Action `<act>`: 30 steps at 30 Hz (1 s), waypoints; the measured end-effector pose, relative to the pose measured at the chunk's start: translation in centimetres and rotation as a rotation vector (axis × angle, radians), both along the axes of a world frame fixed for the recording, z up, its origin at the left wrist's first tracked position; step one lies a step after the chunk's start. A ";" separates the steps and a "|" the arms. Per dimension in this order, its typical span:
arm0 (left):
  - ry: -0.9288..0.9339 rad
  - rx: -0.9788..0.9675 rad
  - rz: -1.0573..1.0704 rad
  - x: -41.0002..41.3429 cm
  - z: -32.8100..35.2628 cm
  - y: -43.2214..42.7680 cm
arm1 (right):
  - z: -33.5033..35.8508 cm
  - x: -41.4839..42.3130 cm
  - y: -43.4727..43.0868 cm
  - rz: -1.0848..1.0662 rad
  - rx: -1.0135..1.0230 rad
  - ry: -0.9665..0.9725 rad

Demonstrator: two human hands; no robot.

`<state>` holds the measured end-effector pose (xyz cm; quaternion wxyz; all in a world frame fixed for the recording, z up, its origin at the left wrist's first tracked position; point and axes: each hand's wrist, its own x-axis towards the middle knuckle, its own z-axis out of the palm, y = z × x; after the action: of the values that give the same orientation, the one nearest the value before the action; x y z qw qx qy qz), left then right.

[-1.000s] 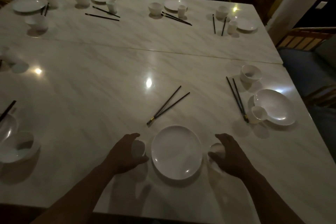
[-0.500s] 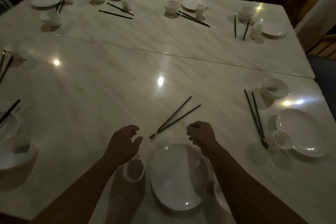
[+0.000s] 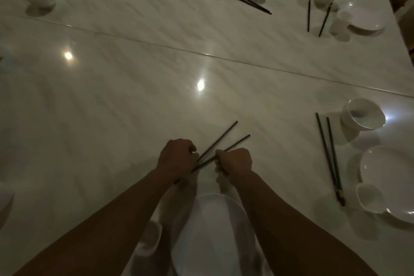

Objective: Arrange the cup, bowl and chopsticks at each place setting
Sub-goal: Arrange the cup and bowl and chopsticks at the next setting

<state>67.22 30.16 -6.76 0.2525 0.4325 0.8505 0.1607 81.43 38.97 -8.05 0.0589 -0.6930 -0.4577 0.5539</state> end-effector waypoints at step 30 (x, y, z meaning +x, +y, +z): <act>-0.461 0.096 0.430 -1.6 4.7 -6.0 | 3.6 2.4 2.0 -0.126 -0.029 0.266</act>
<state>65.61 24.18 -2.06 0.3781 0.2064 0.8343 0.3441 83.79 40.97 -4.41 0.1437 -0.6415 -0.3933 0.6428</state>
